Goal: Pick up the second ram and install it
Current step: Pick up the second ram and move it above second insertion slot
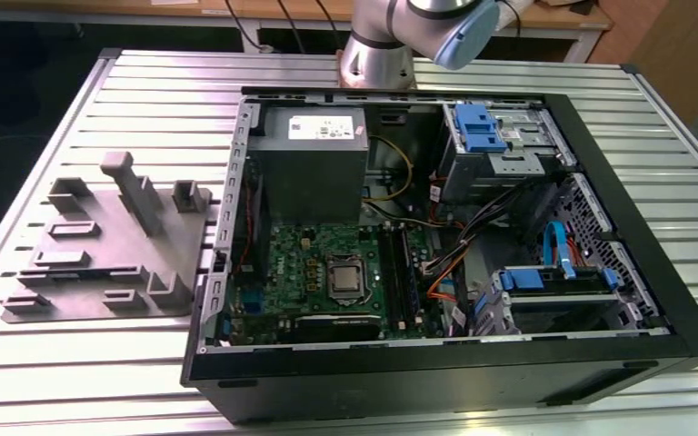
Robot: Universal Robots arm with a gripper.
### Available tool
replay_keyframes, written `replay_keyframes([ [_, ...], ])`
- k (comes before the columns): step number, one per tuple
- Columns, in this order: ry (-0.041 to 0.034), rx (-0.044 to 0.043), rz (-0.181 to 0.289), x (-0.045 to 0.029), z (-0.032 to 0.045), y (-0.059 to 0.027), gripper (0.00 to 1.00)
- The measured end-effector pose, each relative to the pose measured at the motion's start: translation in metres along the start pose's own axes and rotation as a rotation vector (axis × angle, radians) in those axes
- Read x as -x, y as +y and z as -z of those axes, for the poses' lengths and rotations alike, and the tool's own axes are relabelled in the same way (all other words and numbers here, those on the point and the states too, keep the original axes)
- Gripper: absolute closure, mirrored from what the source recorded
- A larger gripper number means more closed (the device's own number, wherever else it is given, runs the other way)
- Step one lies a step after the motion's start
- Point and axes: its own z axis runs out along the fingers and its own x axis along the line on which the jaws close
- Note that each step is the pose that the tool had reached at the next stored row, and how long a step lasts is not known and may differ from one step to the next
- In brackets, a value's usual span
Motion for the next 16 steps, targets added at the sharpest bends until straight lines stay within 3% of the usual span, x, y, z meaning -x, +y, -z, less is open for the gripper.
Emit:
replay_keyframes([
  [16, 0.0, 0.0, 0.0, -0.0013, -0.029, -0.0012, 0.9],
])
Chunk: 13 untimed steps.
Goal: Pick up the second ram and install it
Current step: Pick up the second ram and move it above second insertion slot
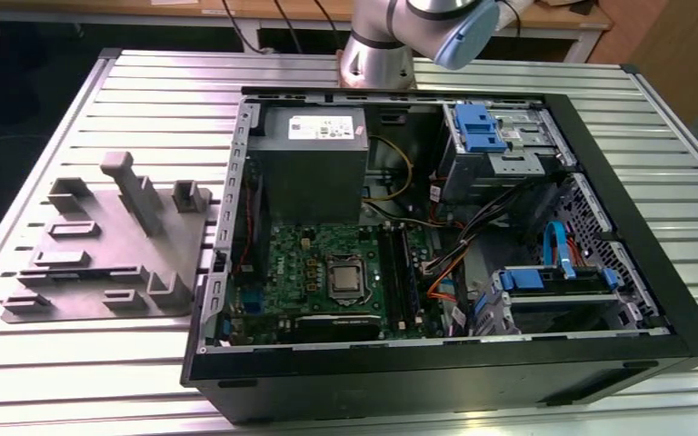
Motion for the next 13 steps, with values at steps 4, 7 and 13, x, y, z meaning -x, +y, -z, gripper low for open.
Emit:
replay_keyframes([
  [4, 0.0, 0.0, 0.0, -0.0003, -0.0074, -0.0003, 0.9],
  [7, 0.0, 0.0, 0.0, -0.0006, -0.0127, -0.0005, 0.9],
  [13, -0.0001, -0.0001, 0.0, -0.0012, -0.0237, -0.0009, 0.9],
])
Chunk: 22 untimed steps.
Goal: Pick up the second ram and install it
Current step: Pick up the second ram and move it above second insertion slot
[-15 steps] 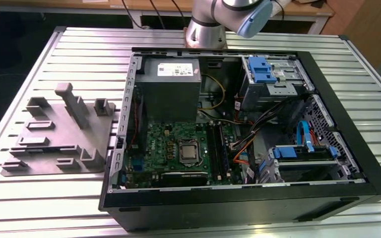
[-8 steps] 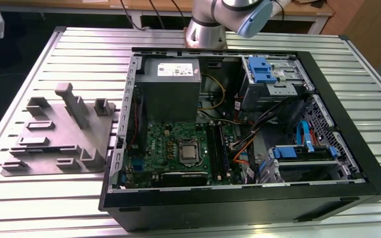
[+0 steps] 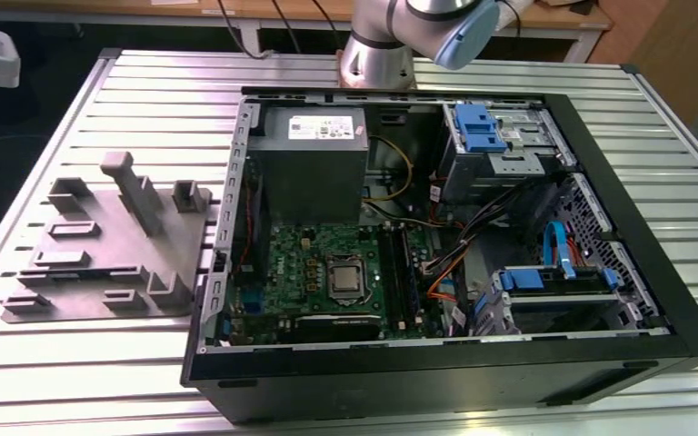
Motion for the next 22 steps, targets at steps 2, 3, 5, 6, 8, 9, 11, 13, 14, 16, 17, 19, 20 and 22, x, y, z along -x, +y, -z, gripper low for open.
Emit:
replay_keyframes([
  [2, 0.0001, 0.0001, 0.0, -0.0002, -0.0036, -0.0001, 0.9],
  [3, 0.0001, 0.0002, 0.0, -0.0003, -0.0053, -0.0002, 0.9],
  [5, 0.0001, 0.0001, 0.0, -0.0005, -0.0091, -0.0004, 0.9],
  [6, 0.0001, 0.0001, 0.0, -0.0006, -0.0109, -0.0004, 0.9],
  [8, 0.0001, 0.0001, 0.0, -0.0008, -0.0145, -0.0006, 0.9],
  [9, 0.0, 0.0, 0.0, -0.0009, -0.0163, -0.0006, 0.9],
  [11, 0.0001, 0.0001, 0.0, -0.001, -0.0199, -0.0008, 0.9],
  [13, 0.0, 0.0002, 0.0, -0.0012, -0.0236, -0.0009, 0.9],
  [14, 0.0, 0.0001, 0.0, -0.0013, -0.0254, -0.001, 0.9],
  [16, 0.0001, 0.0001, 0.0, -0.0015, -0.029, -0.0011, 0.9],
  [17, 0.0001, 0.0002, 0.0, -0.0015, -0.0308, -0.0012, 0.9],
  [19, 0.0, 0.0001, 0.0, -0.0017, -0.0344, -0.0014, 0.9],
  [20, 0.0, 0.0001, 0.0, -0.0018, -0.0362, -0.0014, 0.9],
  [22, 0.0, 0.0, 0.0, -0.002, -0.04, -0.0016, 0.9],
])
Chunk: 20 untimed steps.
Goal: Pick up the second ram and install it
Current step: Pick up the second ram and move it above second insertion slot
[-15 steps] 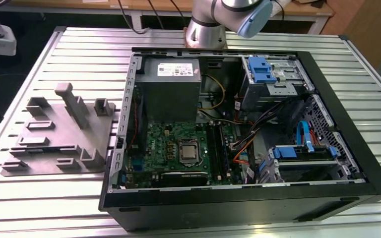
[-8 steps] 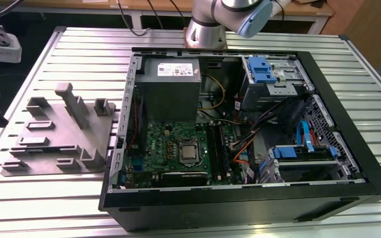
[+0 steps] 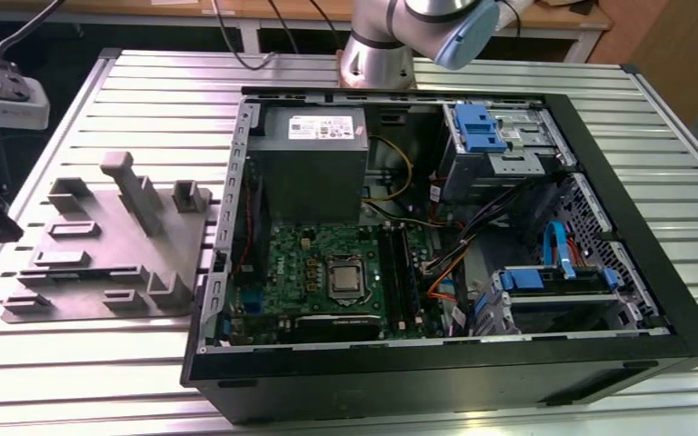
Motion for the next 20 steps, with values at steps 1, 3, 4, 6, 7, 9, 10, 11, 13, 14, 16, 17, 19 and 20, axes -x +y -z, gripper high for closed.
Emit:
replay_keyframes([
  [1, 0.0, 0.0, 0.0, -0.0001, -0.0018, -0.0001, 0.9],
  [3, 0.0, 0.0001, 0.0, -0.0003, -0.0053, -0.0002, 0.9],
  [4, 0.0, 0.0, 0.0, -0.0004, -0.0072, -0.0003, 0.9],
  [6, 0.0, 0.0, 0.0, -0.0006, -0.0109, -0.0004, 0.9],
  [7, 0.0001, 0.0002, 0.0, -0.0006, -0.0126, -0.0005, 0.9],
  [9, 0.0001, 0.0002, 0.0, -0.0008, -0.0162, -0.0006, 0.9],
  [10, -0.0001, 0.0, 0.0, -0.0009, -0.0169, -0.0007, 0.9],
  [11, -0.0001, 0.0002, 0.0, -0.0009, -0.0168, -0.0007, 0.9],
  [13, -0.0001, 0.0002, 0.0, -0.0009, -0.0169, -0.0007, 0.9],
  [14, -0.0001, 0.0002, 0.0, -0.0009, -0.0169, -0.0007, 0.9],
  [16, -0.0002, 0.0001, 0.0, -0.0009, -0.017, -0.0007, 0.9],
  [17, -0.0001, 0.0002, 0.0, -0.0009, -0.017, -0.0007, 0.89],
  [19, -0.0002, 0.0001, 0.0, -0.0008, -0.0171, -0.0007, 0.84],
  [20, -0.0001, 0.0002, 0.0, -0.0009, -0.017, -0.0007, 0.77],
])
